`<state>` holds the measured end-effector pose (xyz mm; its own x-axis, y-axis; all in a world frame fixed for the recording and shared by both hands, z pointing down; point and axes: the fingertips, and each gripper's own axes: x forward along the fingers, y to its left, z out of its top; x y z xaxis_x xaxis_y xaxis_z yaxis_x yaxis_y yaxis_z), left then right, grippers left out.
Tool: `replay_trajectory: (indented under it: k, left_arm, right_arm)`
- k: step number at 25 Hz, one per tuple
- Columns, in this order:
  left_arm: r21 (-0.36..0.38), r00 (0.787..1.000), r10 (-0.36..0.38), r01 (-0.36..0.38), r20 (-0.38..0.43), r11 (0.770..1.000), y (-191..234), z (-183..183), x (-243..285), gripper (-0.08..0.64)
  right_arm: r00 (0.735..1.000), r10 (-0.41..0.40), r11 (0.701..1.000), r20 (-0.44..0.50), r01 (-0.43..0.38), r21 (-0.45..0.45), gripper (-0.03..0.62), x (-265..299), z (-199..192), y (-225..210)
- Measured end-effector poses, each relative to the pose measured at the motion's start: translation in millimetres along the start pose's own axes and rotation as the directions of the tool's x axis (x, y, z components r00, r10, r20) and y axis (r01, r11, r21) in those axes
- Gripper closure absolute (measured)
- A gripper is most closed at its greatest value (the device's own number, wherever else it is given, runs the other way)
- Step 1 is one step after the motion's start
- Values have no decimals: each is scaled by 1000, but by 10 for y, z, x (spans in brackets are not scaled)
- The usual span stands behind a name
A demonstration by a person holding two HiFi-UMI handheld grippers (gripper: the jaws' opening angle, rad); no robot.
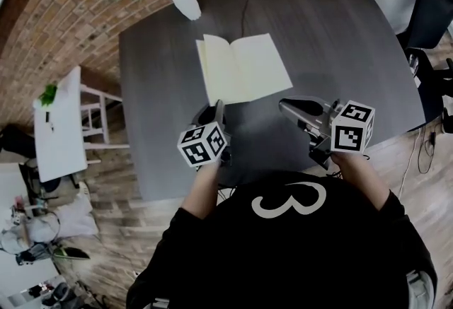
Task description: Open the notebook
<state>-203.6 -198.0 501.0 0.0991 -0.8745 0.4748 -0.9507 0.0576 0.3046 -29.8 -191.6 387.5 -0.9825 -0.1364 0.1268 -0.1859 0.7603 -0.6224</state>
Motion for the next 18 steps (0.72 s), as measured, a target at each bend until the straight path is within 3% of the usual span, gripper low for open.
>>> replay_trajectory:
  k: [5, 7, 9, 11, 13, 15, 18]
  left_arm:
    - [-54, 998, -26, 23, -65, 998, 164, -128, 18, 482]
    - [-45, 996, 1, -5, -94, 999, 259, -194, 44, 458]
    - [-2, 990, 68, -69, -120, 998, 402, -249, 69, 382]
    - [87, 980, 142, -131, -137, 988, 532, -290, 84, 306]
    - [199, 971, 197, -167, -139, 966, 601, -312, 106, 258]
    - [325, 967, 224, -174, -122, 929, 606, -297, 142, 249]
    - [518, 969, 233, -157, -85, 841, 535, -233, 169, 270]
  right_arm:
    - [999, -43, 998, -9, 43, 39, 591, 139, -73, 44]
    - [998, -58, 997, -8, 58, 51, 591, 177, -109, 41]
    - [997, -71, 996, -10, 71, 58, 591, 217, -144, 44]
    - [997, -79, 995, -15, 80, 62, 591, 246, -189, 49]
    - [996, -90, 994, -17, 91, 66, 591, 246, -229, 37]
    - [994, -107, 992, -16, 108, 72, 591, 234, -249, 17]
    - [993, -121, 990, -7, 121, 78, 591, 244, -269, -5]
